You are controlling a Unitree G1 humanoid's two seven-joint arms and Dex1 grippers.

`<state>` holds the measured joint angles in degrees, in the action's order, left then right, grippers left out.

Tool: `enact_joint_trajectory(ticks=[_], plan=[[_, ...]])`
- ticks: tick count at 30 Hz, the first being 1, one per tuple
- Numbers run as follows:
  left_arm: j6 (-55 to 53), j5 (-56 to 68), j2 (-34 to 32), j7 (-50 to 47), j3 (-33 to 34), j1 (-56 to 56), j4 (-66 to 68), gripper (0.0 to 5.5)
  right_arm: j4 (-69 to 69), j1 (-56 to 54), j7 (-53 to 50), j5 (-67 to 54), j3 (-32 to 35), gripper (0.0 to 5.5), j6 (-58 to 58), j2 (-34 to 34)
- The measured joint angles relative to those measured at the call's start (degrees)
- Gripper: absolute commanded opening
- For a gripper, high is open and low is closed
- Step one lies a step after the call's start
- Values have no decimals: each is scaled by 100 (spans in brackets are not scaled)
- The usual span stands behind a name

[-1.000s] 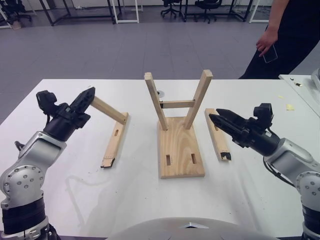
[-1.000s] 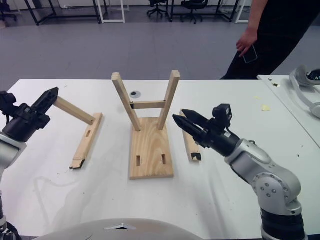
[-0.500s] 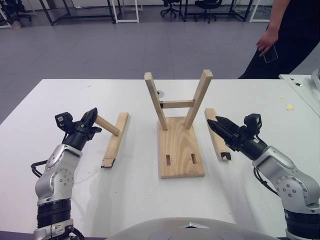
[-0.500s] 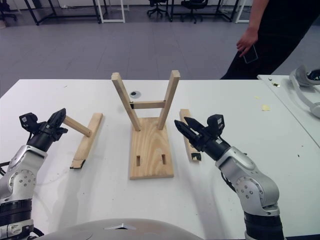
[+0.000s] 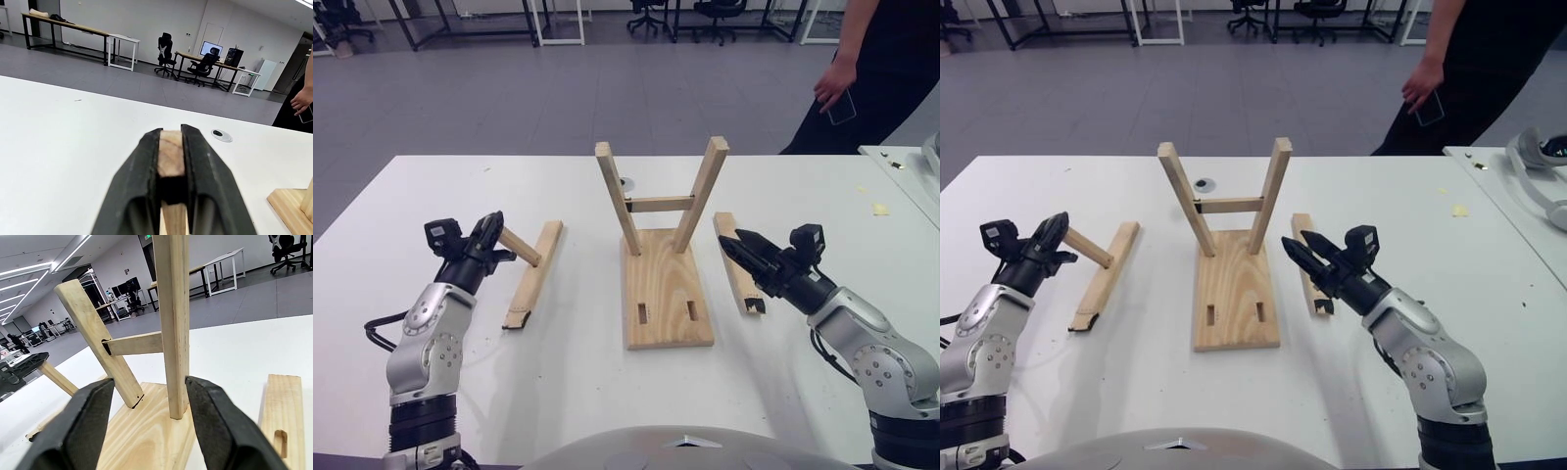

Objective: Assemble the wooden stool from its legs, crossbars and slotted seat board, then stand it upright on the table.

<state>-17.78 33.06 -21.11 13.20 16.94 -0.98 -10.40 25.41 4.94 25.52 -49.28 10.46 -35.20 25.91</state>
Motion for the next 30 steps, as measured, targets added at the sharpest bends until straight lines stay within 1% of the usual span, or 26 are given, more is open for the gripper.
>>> enact_joint_trajectory(ticks=[7,13,17,19,21,22,23,25,26,27,28,30], plan=[[234,-1192,137,-644,-589,-84,-116,41,-26,-1,-19,243,1,269,8,-87],[224,-1241,300,-611,-578,-94,-128,41,-60,-1,4,422,0,269,9,-118],[224,-1313,287,-563,-580,-77,-117,41,-108,-1,27,490,-69,269,9,-147],[216,-1351,272,-564,-585,-39,-98,91,-131,-3,60,589,-125,269,35,-162],[-178,-1377,288,-523,-641,-194,235,129,-181,-10,126,640,-169,269,56,-165],[-186,-1400,279,-506,-636,-218,264,154,-210,-15,138,669,-178,269,58,-167],[-174,-1410,250,-500,-578,-169,227,162,-211,-34,150,674,-193,269,65,-173],[-172,-1462,196,-475,-521,-63,139,199,-216,-37,177,690,-204,269,73,-180],[-172,-1475,176,-457,-521,-47,105,205,-220,-37,183,707,-211,269,82,-183],[-203,-1511,142,-438,-525,-46,79,226,-229,-37,189,738,-217,269,101,-185],[-335,-1538,71,-403,-531,-55,21,230,-242,-38,191,788,-219,269,141,-187],[-929,-1549,-138,-275,-579,-155,-299,270,-255,-43,193,821,-221,269,179,-197]])
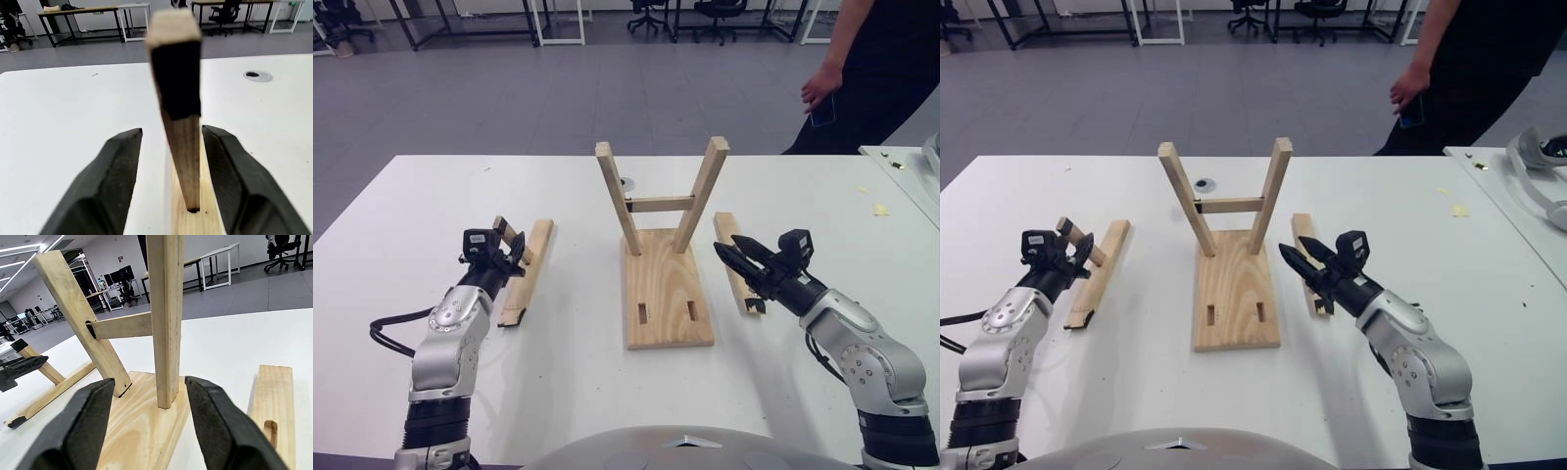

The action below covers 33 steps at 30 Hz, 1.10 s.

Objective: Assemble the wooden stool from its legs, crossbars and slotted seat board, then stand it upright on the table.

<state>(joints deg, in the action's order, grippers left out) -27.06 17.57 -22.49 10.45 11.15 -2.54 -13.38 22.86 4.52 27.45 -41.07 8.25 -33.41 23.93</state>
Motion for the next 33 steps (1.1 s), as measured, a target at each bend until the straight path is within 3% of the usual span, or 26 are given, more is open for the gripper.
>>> enact_joint_trajectory(ticks=[5,10,20,25,27,29,33], plan=[[-1476,179,-219,103,-76,-244,-583,373,2,3,0,57,-55,269,10,-40],[-1994,82,-251,132,-254,-357,-575,387,10,5,-9,68,-164,269,9,-69],[-1756,-263,-477,317,-464,-473,-410,214,10,4,-67,105,-179,269,9,-157],[-1526,-198,-436,549,-418,-532,-385,207,-13,-19,-167,90,-58,269,13,-203],[-1280,20,-324,676,-102,-437,-334,204,-46,-171,-319,-331,447,269,-16,-222],[-602,274,-327,845,471,124,-439,204,59,-874,-706,-1328,1268,290,-127,-163],[-232,543,-639,994,681,1617,-964,204,72,-2865,-1676,-2919,1446,365,-488,22]])
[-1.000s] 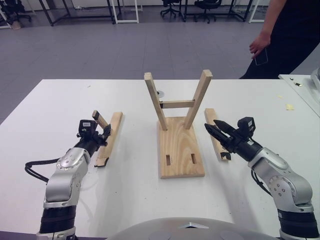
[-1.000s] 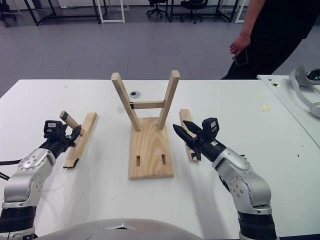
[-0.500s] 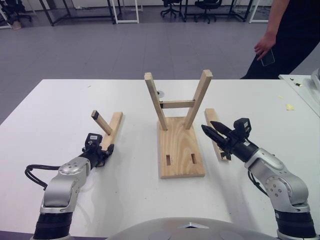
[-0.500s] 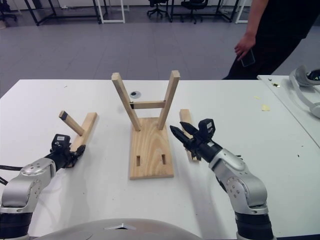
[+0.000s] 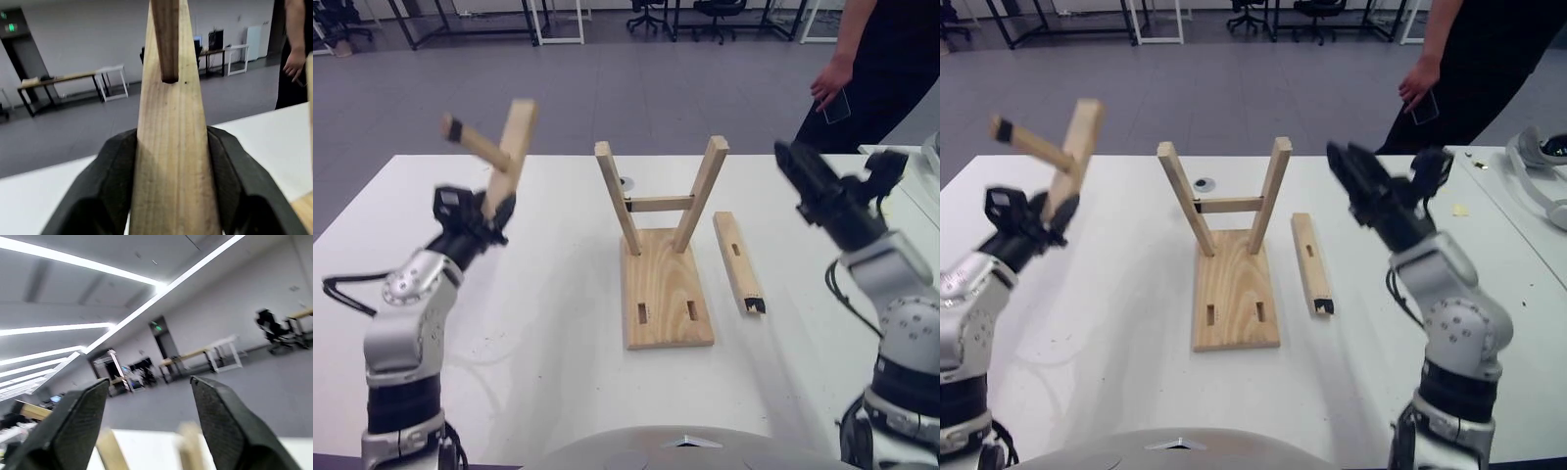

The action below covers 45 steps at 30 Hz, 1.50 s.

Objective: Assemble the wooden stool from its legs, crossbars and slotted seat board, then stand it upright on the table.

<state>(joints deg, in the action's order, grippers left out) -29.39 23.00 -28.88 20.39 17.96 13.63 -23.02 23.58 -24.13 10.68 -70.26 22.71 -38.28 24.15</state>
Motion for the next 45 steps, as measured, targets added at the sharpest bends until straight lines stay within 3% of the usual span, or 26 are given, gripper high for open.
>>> enact_joint_trajectory(ticks=[4,7,25,39,45], plan=[[-92,190,80,210,-992,1130,-692,204,-615,-2096,-1046,-961,-601,373,-289,-413],[-139,243,255,374,-1564,1523,-870,204,-1042,-2767,-1553,-1487,-874,373,-398,-779],[105,103,618,482,-2043,1535,-1047,204,-1217,-2544,-2106,-1799,-705,373,-367,-682],[329,-119,491,802,-2175,1410,-1074,204,-1133,-2454,-2486,-2626,-642,115,-375,-561],[431,-288,403,875,-2275,1322,-1077,203,-928,-2189,-2806,-2830,-648,105,-368,-439]])
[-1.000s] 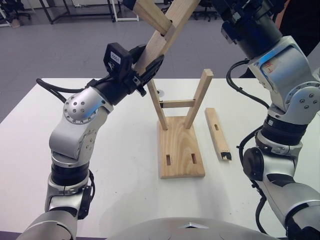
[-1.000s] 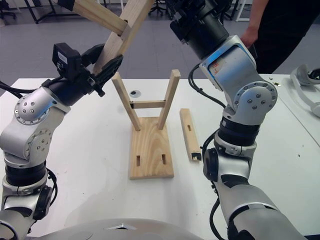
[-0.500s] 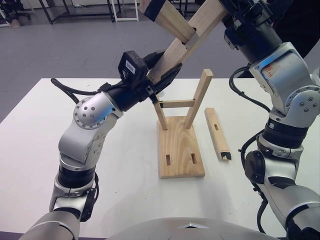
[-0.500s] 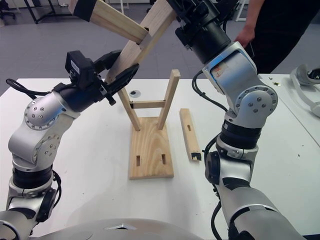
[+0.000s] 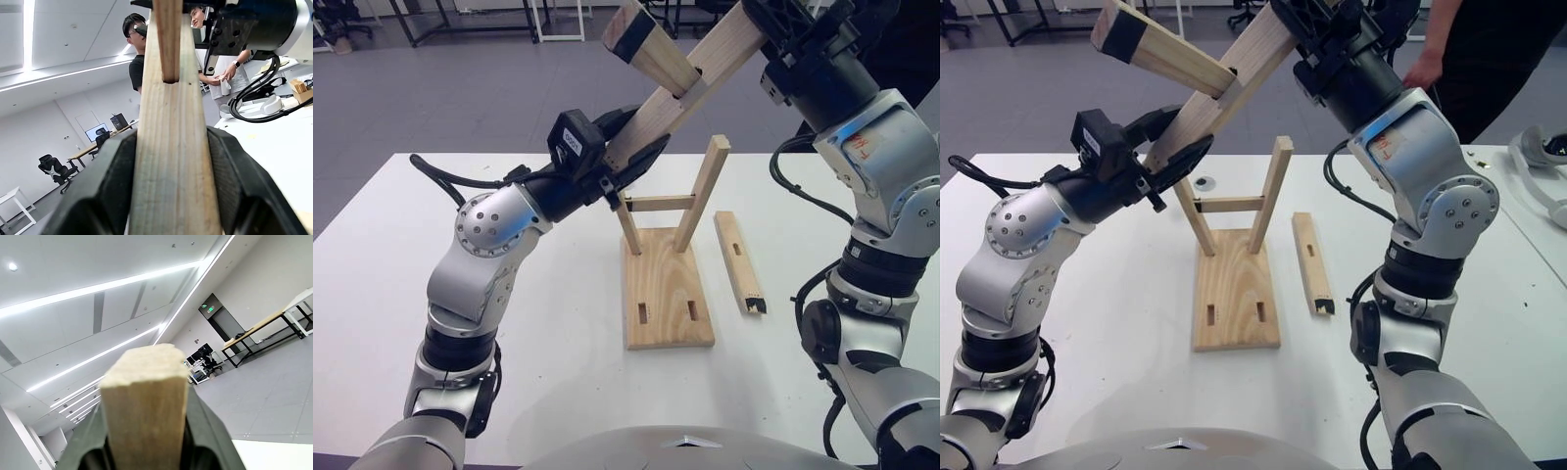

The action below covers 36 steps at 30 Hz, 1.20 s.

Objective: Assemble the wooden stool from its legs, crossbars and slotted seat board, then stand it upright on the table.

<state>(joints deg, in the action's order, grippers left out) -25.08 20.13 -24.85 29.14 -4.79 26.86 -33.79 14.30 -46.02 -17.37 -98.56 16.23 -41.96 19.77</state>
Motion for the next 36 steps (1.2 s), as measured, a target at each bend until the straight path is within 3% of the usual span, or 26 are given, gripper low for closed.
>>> enact_joint_trajectory(ticks=[6,10,15,20,36], plan=[[50,-234,-242,103,-186,-880,-49,335,1177,1364,-1077,-108,421,104,573,73],[215,-296,-208,-81,-143,-2182,-322,402,2350,3318,-1667,-126,601,104,609,545],[717,-181,686,-990,736,-2920,85,402,2680,5080,-863,1247,151,104,475,662],[890,-56,891,-1331,1333,-2748,521,402,2951,5408,-64,2440,-330,104,915,585],[951,-294,871,-1346,1341,-2792,575,402,3422,5577,-901,2189,-105,104,928,1096]])
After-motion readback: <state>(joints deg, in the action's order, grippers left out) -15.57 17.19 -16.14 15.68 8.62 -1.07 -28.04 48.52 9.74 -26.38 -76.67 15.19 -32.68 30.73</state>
